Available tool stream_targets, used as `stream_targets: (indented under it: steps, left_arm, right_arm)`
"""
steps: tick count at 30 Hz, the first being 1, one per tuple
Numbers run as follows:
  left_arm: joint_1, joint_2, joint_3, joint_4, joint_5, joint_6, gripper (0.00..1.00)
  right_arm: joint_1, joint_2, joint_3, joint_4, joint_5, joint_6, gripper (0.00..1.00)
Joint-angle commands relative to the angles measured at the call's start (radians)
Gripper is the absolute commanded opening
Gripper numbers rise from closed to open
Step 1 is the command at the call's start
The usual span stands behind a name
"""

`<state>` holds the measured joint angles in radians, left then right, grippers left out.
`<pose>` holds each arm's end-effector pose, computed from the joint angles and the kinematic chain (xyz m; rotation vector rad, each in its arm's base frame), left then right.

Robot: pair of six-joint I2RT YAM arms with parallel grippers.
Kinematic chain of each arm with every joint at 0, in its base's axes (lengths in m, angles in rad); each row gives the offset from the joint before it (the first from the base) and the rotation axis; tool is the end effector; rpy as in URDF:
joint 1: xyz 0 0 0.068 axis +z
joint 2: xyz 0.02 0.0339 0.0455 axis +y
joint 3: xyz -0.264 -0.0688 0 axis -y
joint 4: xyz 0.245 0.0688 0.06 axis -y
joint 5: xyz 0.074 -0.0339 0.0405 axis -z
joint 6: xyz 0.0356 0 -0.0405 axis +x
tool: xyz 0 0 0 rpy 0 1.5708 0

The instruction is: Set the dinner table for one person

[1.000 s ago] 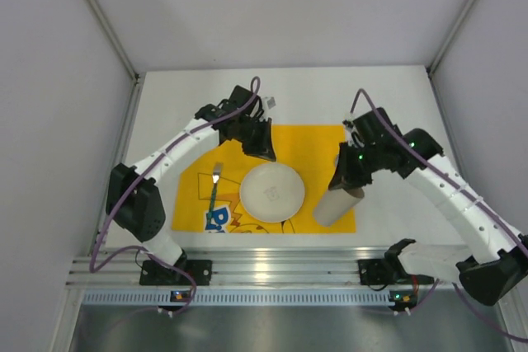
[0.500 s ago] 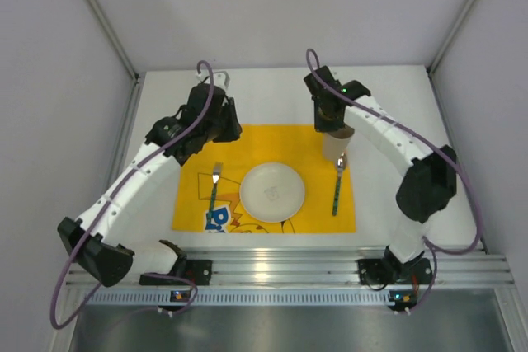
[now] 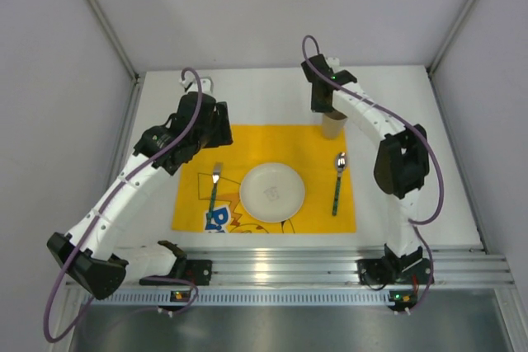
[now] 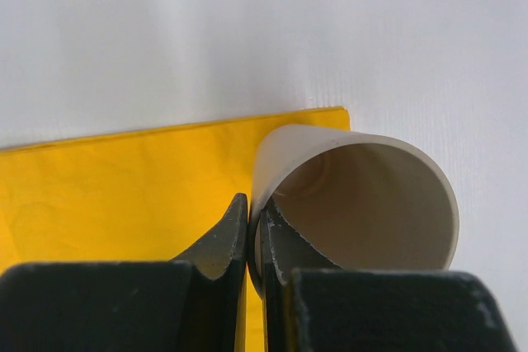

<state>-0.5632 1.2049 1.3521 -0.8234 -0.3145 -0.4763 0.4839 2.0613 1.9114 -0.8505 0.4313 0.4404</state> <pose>0.2115 -0.1205 0.3878 -0.0720 2.2161 -0.2225 0.4079 0.1976 0.2796 0.1037 2.4456 -0.1596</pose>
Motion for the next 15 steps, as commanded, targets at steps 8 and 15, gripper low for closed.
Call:
stream_targets:
  steps: [8, 15]
  left_arm:
    - [0.008, 0.007, -0.004, 0.024, -0.017, -0.007, 0.66]
    - [0.009, 0.047, 0.028, 0.049, -0.005, 0.001, 0.66]
  right_arm:
    - [-0.002, -0.084, -0.156, 0.105, -0.077, 0.046, 0.00]
    - [-0.001, -0.119, -0.161, 0.093, -0.074, 0.034, 0.62]
